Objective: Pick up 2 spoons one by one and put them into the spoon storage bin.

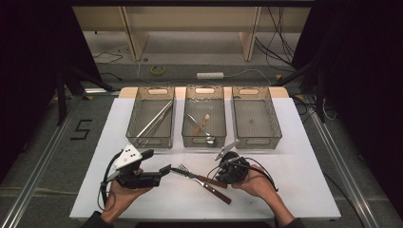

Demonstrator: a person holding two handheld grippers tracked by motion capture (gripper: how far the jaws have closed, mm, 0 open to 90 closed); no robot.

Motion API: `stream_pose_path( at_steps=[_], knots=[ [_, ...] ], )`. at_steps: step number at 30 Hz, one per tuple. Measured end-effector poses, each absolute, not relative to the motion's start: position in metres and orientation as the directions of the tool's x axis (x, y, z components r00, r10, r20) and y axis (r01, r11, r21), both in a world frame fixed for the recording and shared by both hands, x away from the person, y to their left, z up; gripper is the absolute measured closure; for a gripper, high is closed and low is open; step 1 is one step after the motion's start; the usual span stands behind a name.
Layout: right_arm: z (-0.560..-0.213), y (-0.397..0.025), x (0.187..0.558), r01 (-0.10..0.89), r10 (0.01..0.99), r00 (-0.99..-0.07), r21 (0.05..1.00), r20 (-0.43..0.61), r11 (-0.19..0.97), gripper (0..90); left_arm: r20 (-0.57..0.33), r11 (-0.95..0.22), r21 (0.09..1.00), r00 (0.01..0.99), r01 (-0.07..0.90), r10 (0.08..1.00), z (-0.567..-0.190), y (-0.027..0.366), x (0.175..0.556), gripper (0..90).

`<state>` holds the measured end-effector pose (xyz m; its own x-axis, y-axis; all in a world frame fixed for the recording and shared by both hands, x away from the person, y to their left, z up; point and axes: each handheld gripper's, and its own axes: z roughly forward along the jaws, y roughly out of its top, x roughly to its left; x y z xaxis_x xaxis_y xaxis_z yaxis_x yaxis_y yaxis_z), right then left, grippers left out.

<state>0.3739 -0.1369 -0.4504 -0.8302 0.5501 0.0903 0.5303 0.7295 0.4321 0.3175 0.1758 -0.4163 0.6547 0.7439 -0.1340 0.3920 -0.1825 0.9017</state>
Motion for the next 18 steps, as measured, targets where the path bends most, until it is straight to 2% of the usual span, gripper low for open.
stream_pose_path(
  at_steps=[6, 18],
  knots=[
    [-0.446, -0.129, 0.378, 0.503, 0.517, -0.849, 0.462, 0.107, 0.730, 60.6, -0.134, -0.184, 0.901, 0.655, 0.393, 0.744, -0.417, 0.176, 0.318, 16.0],
    [-0.451, -0.109, 0.384, 0.459, 0.468, -0.879, 0.431, 0.093, 0.777, 43.7, -0.132, -0.182, 0.903, 0.655, 0.390, 0.744, -0.416, 0.176, 0.318, 16.0]
  ],
)
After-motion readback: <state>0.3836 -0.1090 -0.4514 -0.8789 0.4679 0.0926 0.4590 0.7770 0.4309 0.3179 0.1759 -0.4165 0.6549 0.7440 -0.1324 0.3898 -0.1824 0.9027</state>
